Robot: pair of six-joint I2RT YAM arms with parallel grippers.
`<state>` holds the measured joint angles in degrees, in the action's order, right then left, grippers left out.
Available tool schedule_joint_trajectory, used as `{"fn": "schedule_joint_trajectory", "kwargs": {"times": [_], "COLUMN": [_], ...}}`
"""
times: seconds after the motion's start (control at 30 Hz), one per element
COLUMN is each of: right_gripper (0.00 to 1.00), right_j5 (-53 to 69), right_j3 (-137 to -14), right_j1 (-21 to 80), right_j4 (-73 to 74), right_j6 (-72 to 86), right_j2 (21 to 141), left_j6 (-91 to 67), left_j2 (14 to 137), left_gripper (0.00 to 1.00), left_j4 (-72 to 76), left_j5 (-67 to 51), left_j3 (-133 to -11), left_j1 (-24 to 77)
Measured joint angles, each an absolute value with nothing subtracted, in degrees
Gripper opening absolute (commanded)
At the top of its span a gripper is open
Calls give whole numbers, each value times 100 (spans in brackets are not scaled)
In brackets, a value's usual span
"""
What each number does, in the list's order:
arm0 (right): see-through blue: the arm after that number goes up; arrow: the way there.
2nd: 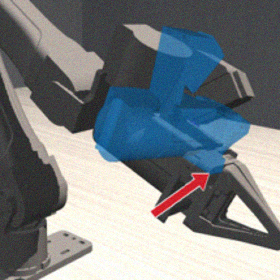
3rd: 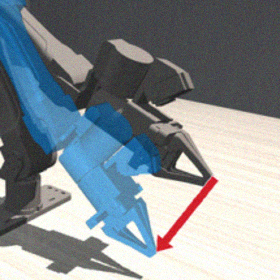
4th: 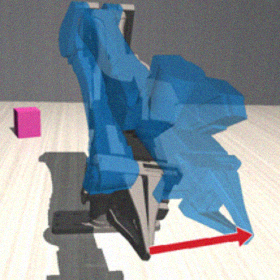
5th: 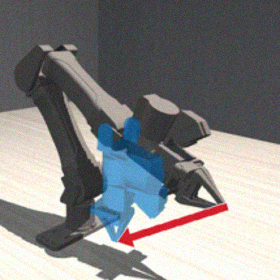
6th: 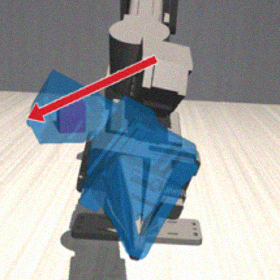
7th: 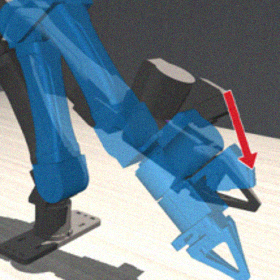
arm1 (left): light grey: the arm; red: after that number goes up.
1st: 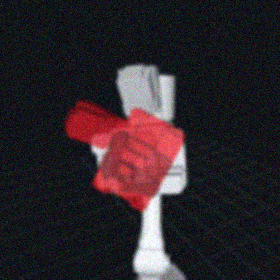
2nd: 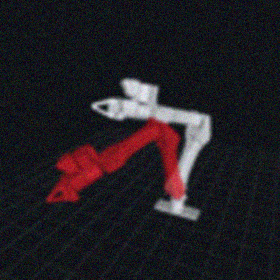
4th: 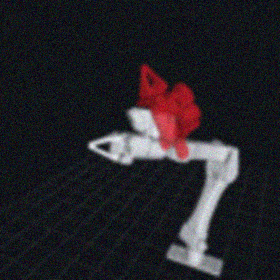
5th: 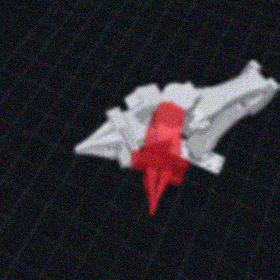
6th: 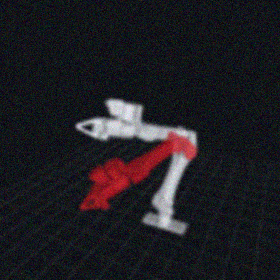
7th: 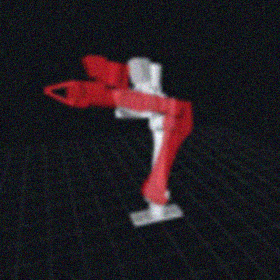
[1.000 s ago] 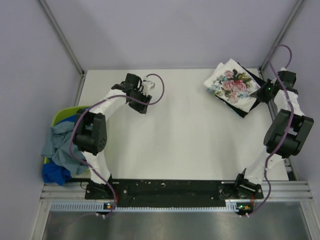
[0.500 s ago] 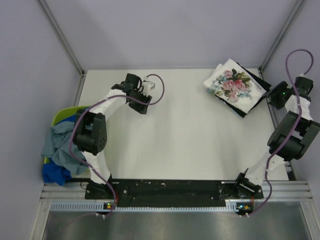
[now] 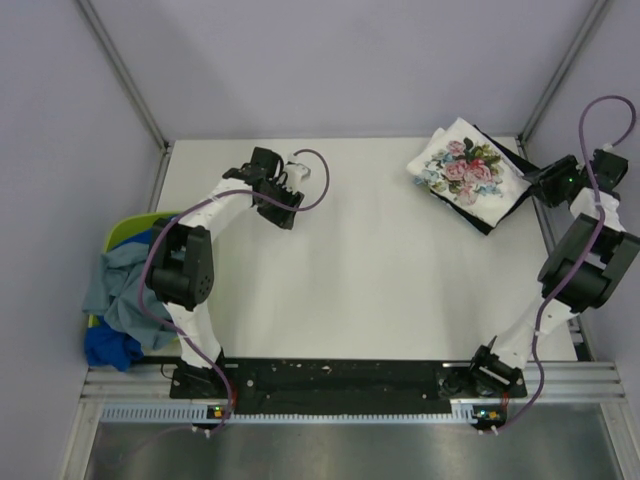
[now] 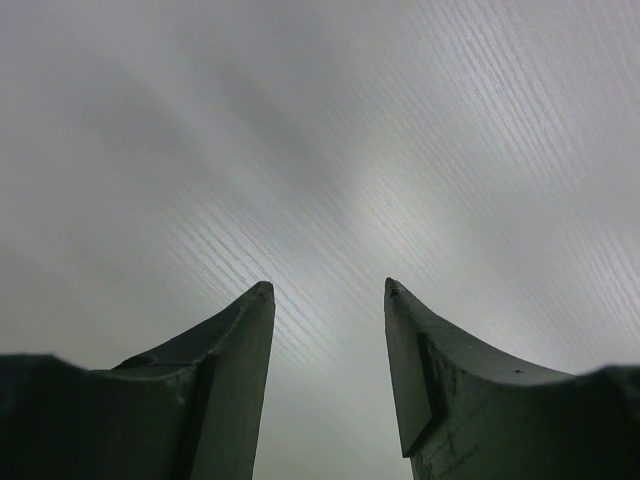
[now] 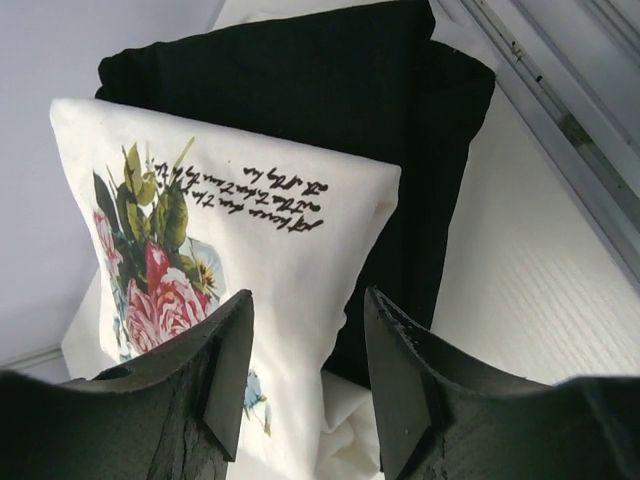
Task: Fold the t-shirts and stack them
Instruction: Put the neatly folded tshirt into the corner of the board with the right arm
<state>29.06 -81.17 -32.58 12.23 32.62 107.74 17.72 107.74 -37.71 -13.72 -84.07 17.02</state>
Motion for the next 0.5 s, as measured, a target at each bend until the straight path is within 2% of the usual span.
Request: {"fn": "schedule_joint_trajectory", "kwargs": {"times": [0.3,0.5], "right_gripper": [48,27], "right_j5": [2637,2685], "right_j3": [-8141,-8206], "right_j1": [-3183,-3166], "right_j4": [1278,1173], "right_j6": [3634,3747], "right_j2": [11013,11190], "left_j6": [1769,1769], "left_j2": [10801,10827], "left_gripper": [53,53], "left_j4": [-3822,-3824], "left_j5": [-1435,-1472], "left_j3": [-8444,-8468], "left_j1": [1702,1704]}}
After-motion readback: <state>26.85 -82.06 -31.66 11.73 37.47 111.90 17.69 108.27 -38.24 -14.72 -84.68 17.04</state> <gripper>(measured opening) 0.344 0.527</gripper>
